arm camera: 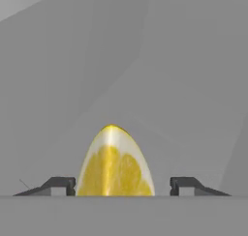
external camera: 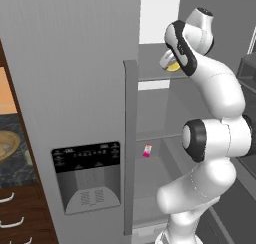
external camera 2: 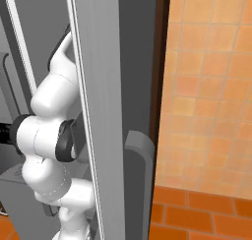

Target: Grab a lemon wedge from the fridge and one ice cube from the ice bowl, and put them in the glass of lemonade.

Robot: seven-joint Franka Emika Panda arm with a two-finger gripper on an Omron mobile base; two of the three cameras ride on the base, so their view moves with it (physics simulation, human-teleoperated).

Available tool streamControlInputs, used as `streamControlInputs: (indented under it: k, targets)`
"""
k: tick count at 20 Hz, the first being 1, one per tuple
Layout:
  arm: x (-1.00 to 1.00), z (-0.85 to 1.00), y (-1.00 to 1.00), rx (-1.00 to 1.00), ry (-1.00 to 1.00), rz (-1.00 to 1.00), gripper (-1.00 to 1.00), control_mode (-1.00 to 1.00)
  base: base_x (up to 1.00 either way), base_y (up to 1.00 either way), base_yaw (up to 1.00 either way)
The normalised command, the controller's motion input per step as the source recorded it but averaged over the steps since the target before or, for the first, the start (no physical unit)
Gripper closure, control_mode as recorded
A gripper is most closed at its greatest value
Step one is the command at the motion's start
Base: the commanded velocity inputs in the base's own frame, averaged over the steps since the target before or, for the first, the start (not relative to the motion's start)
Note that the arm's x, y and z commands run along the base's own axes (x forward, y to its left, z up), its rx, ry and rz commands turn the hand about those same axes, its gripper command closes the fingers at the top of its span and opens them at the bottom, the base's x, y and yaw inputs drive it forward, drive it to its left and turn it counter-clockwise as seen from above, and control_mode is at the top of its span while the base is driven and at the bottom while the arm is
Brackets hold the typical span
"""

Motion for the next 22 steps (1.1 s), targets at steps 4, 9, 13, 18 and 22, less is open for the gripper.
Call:
streamControlInputs:
  k: [4, 9, 13, 18, 22]
  targets:
    - [-0.07, -0.06, 0.00, 0.00, 0.02, 0.00, 1.00, -1.00, 0.00, 0.00, 0.00]
    - [-0.51, 0.03, 0.07, 0.00, -0.08, -0.01, 1.00, -1.00, 0.00, 0.00, 0.00]
    - [-1.00, 0.15, 0.13, 0.00, -0.24, -0.07, 1.00, -1.00, 0.00, 0.00, 0.00]
    - [-1.00, 0.00, 0.30, -0.03, -0.07, -0.13, 1.00, -1.00, 0.00, 0.00, 0.00]
    - [-1.00, -0.30, 0.01, -0.04, 0.00, -0.20, 1.00, -1.00, 0.00, 0.00, 0.00]
